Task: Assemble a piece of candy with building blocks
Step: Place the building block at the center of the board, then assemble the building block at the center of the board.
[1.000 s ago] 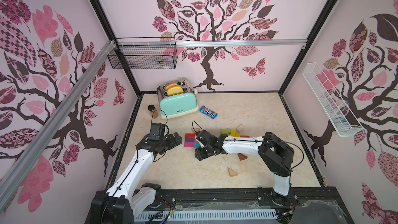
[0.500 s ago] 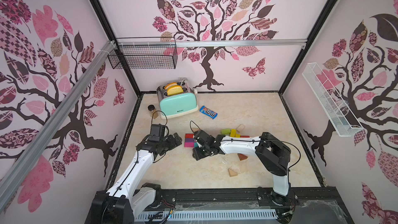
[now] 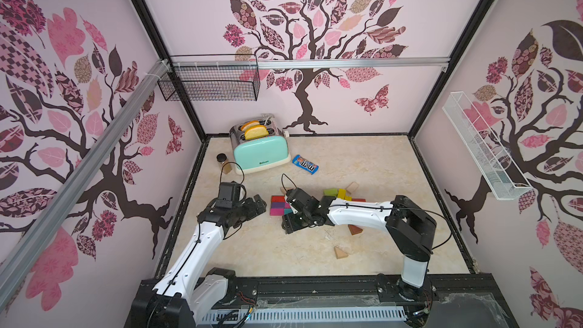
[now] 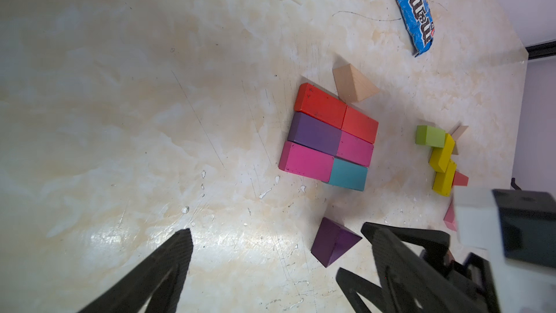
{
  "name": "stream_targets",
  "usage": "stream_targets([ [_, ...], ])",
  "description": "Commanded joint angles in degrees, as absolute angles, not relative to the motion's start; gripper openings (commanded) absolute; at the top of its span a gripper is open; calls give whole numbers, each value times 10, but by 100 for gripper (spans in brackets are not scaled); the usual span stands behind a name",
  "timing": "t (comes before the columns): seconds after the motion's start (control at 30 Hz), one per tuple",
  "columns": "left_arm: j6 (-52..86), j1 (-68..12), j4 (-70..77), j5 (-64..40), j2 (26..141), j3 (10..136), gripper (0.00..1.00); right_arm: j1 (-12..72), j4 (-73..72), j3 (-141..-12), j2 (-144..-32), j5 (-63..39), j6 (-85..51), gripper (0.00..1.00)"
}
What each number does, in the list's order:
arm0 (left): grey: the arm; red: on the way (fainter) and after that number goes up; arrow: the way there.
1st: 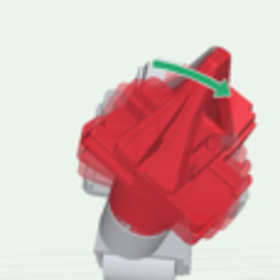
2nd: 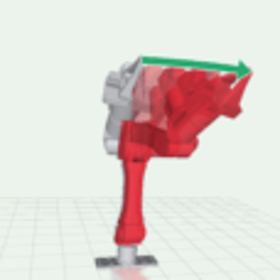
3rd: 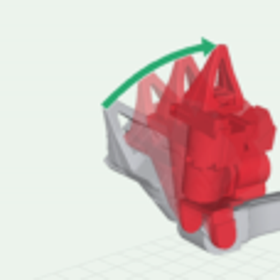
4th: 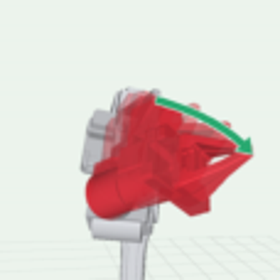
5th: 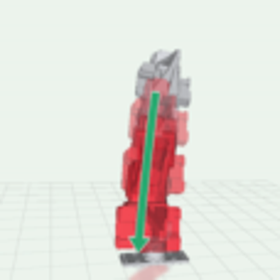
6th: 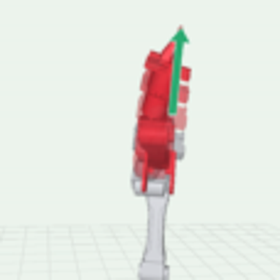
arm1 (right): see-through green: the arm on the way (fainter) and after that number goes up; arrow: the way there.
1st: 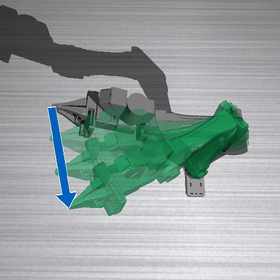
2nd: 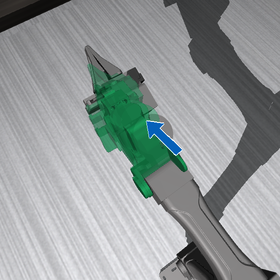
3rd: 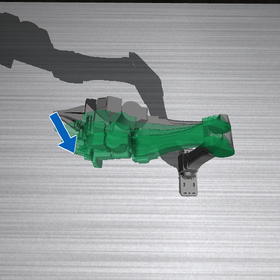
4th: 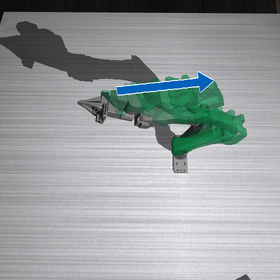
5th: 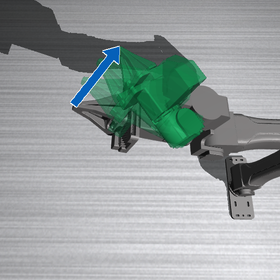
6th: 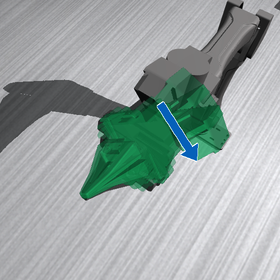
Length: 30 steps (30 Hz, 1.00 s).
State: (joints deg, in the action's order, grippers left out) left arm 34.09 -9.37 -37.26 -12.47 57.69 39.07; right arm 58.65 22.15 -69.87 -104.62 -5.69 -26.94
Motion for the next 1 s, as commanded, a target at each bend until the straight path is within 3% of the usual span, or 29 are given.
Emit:
stream_targets([
  [0.0, 346, -104, -399, -139, 572, 407, 98, 590, 253, -657, -973, -24, -256, 74],
  [0.17, 447, -230, -387, -71, 573, 401, 98, 583, 282, -569, -861, 13, -225, 75],
  [0.33, 556, -318, -345, -6, 614, 379, 98, 547, 248, -506, -776, -16, -200, 77],
  [0.53, 623, -397, -334, 54, 691, 407, 98, 497, 244, -461, -703, -33, -174, 92],
  [0.63, 647, -429, -336, 72, 743, 436, 98, 488, 251, -445, -682, -16, -157, 99],
  [0.97, 650, -454, -312, 65, 862, 487, 94, 464, 227, -409, -656, -35, -161, 99],
])
